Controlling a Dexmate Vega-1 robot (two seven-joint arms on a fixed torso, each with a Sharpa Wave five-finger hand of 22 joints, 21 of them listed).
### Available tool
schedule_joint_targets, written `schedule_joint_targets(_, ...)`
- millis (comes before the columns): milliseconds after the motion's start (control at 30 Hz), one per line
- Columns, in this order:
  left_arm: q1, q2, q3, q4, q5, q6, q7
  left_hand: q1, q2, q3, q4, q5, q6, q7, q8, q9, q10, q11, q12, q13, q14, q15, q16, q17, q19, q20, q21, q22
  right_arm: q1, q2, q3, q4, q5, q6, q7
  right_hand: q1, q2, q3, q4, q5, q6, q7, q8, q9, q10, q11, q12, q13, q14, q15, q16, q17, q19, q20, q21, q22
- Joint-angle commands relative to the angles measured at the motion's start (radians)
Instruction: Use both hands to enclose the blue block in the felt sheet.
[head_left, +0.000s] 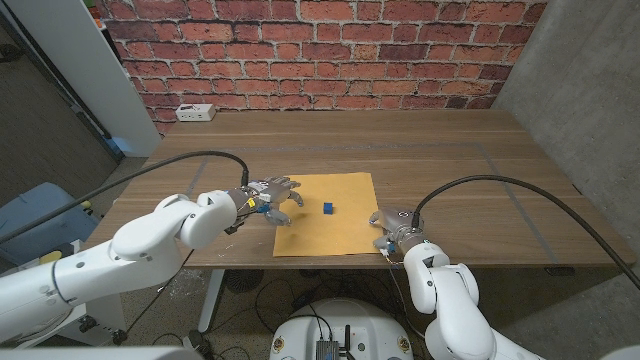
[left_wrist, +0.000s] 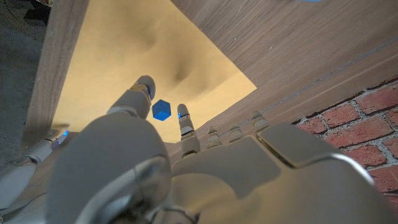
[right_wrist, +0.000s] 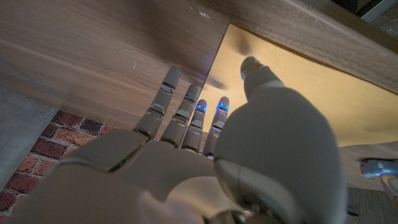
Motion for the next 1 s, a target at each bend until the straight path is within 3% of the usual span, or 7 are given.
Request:
schedule_joint_targets(33, -0.027, -0.006, 0.045, -0.039, 0.083, 0.049, -0.2, 0.022, -0.004, -0.013, 0.003, 0.005, -0.017, -0.006, -0.004, 0.007, -0.026, 0.001, -0.004, 0.004, -0.097, 0.007, -0.003, 0.005, -0.086, 0.005, -0.01, 0.004, -0.075, 0.063, 0.068, 0.004, -0.154, 0.052, 0.158, 0.019, -0.002, 0.007, -0.009, 0.007, -0.001, -0.024, -0.006, 0.004, -0.011, -0.007, 0.001, 0.002, -0.015, -0.086, -0.002, -0.002, -0.014, -0.005, -0.007, 0.001)
schedule_joint_targets(167, -0.005, -0.007, 0.048, -0.047, 0.113, 0.056, -0.192, 0.033, -0.01, -0.022, 0.005, 0.006, -0.021, -0.007, -0.002, 0.01, -0.037, 0.004, -0.004, 0.004, -0.106, 0.008, 0.0, 0.006, -0.098, 0.006, -0.014, 0.005, -0.099, 0.09, 0.096, 0.011, -0.187, 0.091, 0.191, 0.026, -0.002, 0.013, -0.014, 0.009, -0.007, -0.036, -0.01, 0.004, -0.025, -0.016, -0.001, 0.002, -0.03, -0.086, -0.001, -0.003, -0.023, -0.008, -0.014, 0.001)
schedule_joint_targets(367, 0.054, -0.012, 0.061, -0.063, 0.235, 0.076, -0.132, 0.041, -0.02, -0.033, 0.006, 0.008, -0.028, -0.016, -0.001, 0.013, -0.044, -0.004, -0.002, 0.005, -0.112, 0.001, 0.003, 0.006, -0.104, 0.005, -0.016, 0.005, -0.134, 0.117, 0.141, 0.01, -0.176, 0.145, 0.167, 0.025, -0.005, 0.014, -0.015, 0.009, -0.014, -0.035, -0.013, 0.005, -0.031, -0.011, -0.001, 0.001, -0.038, -0.086, 0.0, -0.004, -0.027, -0.011, -0.019, 0.001)
schedule_joint_targets(633, 0.179, -0.025, 0.041, -0.03, 0.335, 0.071, 0.052, 0.052, -0.032, -0.048, 0.008, 0.008, -0.039, -0.025, 0.004, 0.02, -0.057, -0.019, -0.001, 0.006, -0.098, -0.016, 0.011, 0.006, -0.1, 0.003, -0.013, 0.006, -0.159, 0.134, 0.178, 0.015, -0.148, 0.193, 0.111, 0.0, -0.01, 0.008, -0.004, 0.01, 0.007, -0.012, -0.006, 0.006, -0.009, -0.003, 0.012, 0.0, -0.02, -0.089, 0.015, -0.006, -0.012, -0.015, -0.021, 0.001)
schedule_joint_targets(900, 0.288, -0.033, 0.005, 0.026, 0.324, 0.017, 0.267, 0.065, -0.06, -0.076, 0.01, 0.012, -0.031, -0.034, 0.023, 0.03, -0.051, -0.032, 0.006, 0.007, -0.056, -0.037, 0.023, 0.006, -0.065, 0.001, 0.0, 0.006, -0.16, 0.135, 0.197, 0.01, -0.145, 0.226, 0.12, -0.013, -0.007, 0.006, 0.003, 0.012, 0.014, -0.002, -0.004, 0.007, 0.002, 0.0, 0.018, 0.0, -0.018, -0.09, 0.019, -0.007, -0.005, -0.015, -0.022, 0.001)
schedule_joint_targets(1000, 0.3, -0.038, 0.005, 0.03, 0.335, 0.009, 0.267, 0.075, -0.069, -0.091, 0.012, 0.015, -0.019, -0.033, 0.044, 0.044, -0.051, -0.029, 0.007, 0.008, -0.05, -0.044, 0.02, 0.007, -0.067, -0.003, -0.002, 0.006, -0.161, 0.137, 0.202, 0.009, -0.146, 0.233, 0.125, -0.016, -0.007, 0.006, 0.004, 0.012, 0.014, 0.001, -0.005, 0.007, 0.005, 0.001, 0.019, 0.0, -0.017, -0.09, 0.019, -0.008, -0.004, -0.016, -0.022, 0.001)
